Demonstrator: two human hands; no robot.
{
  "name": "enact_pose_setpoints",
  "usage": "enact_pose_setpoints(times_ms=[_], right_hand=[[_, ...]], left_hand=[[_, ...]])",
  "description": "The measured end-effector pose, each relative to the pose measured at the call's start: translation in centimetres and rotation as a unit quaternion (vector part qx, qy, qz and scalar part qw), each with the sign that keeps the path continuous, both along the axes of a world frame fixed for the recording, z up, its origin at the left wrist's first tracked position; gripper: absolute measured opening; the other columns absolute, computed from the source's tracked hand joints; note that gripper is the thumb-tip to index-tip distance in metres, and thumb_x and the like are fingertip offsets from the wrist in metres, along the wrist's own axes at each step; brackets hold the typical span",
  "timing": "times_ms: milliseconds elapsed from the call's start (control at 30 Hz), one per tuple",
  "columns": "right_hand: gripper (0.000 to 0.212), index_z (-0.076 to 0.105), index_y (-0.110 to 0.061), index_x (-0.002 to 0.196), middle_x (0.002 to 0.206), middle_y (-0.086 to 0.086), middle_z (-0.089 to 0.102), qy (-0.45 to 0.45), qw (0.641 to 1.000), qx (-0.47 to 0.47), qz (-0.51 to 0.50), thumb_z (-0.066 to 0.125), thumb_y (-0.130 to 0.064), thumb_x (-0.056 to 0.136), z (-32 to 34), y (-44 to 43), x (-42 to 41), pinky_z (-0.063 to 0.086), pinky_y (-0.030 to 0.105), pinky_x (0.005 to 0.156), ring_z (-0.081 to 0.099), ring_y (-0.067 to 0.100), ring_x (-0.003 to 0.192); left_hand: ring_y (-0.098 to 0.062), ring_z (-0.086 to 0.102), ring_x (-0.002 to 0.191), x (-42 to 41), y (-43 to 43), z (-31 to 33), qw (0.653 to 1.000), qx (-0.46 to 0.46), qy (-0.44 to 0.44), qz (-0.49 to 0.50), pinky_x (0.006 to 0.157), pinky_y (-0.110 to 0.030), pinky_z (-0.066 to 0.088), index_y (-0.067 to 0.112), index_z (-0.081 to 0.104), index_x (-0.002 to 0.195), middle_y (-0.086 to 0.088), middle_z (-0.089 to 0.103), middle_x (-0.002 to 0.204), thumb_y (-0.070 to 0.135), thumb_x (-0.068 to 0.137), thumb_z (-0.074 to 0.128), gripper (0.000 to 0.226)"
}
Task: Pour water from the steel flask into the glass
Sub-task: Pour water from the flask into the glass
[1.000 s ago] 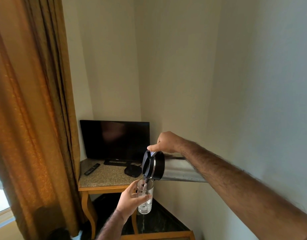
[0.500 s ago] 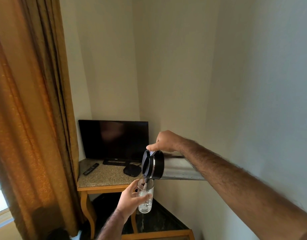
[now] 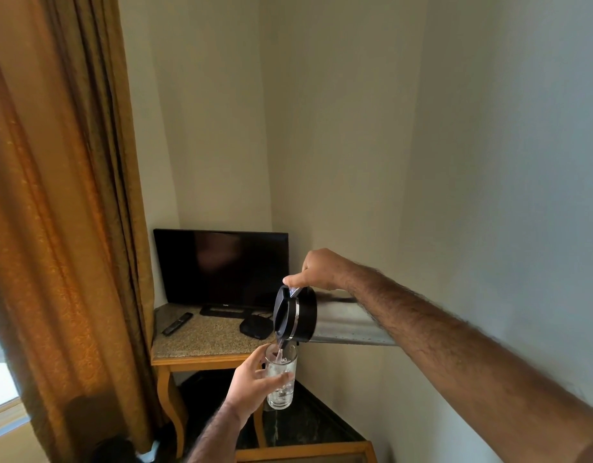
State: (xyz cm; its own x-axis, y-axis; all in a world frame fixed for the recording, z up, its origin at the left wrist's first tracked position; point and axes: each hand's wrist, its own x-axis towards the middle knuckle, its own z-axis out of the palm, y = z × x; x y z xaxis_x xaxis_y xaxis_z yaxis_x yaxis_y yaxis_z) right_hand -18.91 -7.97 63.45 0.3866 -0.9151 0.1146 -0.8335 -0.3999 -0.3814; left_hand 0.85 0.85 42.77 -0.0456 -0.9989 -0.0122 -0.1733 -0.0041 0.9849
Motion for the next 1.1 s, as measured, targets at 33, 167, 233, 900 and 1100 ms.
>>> enact_pose_setpoints(times_ms=[33,167,233,900,1100], right_hand=[[0.062,0.036,-0.023,0.05,0.039,-0.015,0.027,0.0,1.0,-0.001,0.0,0.072,-0.061,0.082,0.0,0.0,0.0,0.021,0.028,0.046,0.018,0.005,0.031],[0.062,0.035,-0.023,0.05,0.04,-0.015,0.025,0.001,1.0,-0.001,-0.004,0.072,-0.061,0.082,0.0,-0.1,0.0,0.02,0.028,0.045,0.017,0.006,0.031],[0.062,0.034,-0.023,0.051,0.037,-0.015,0.024,0.004,1.0,0.001,-0.005,0.072,-0.061,0.082,0.1,-0.1,0.1,0.02,0.028,0.045,0.017,0.006,0.032],[0.06,0.039,-0.023,0.05,0.03,-0.016,0.027,-0.02,1.0,0.015,-0.012,0.071,-0.065,0.078,-1.3,-1.0,0.0,0.023,0.029,0.046,0.02,0.006,0.027],[0.059,0.04,-0.023,0.05,0.031,-0.016,0.028,-0.028,0.999,0.019,-0.009,0.071,-0.066,0.078,-1.5,-1.1,0.0,0.024,0.029,0.047,0.021,0.005,0.029]], left_hand=[[-0.013,0.078,0.099,0.0,0.0,0.0,1.0,0.0,0.0,-0.001,0.072,-0.022,0.058,0.039,0.065,0.121,0.007,0.076,0.117,0.019,0.074,0.092,0.058],[-0.011,0.078,0.099,0.1,-0.1,-0.1,1.0,-0.005,-0.003,0.003,0.072,-0.02,0.059,0.037,0.065,0.122,0.007,0.077,0.116,0.019,0.073,0.093,0.059],[-0.01,0.078,0.098,0.1,-0.2,-0.1,1.0,-0.006,-0.005,0.004,0.072,-0.02,0.059,0.038,0.065,0.122,0.009,0.078,0.114,0.02,0.072,0.094,0.06],[-0.01,0.076,0.101,-0.1,0.0,-0.3,1.0,0.01,-0.002,0.011,0.073,-0.021,0.054,0.045,0.057,0.123,0.012,0.072,0.12,0.022,0.074,0.093,0.065],[-0.012,0.077,0.101,-0.1,0.0,-0.4,1.0,0.002,-0.007,0.012,0.076,-0.024,0.057,0.038,0.058,0.13,0.009,0.073,0.121,0.022,0.074,0.092,0.067]])
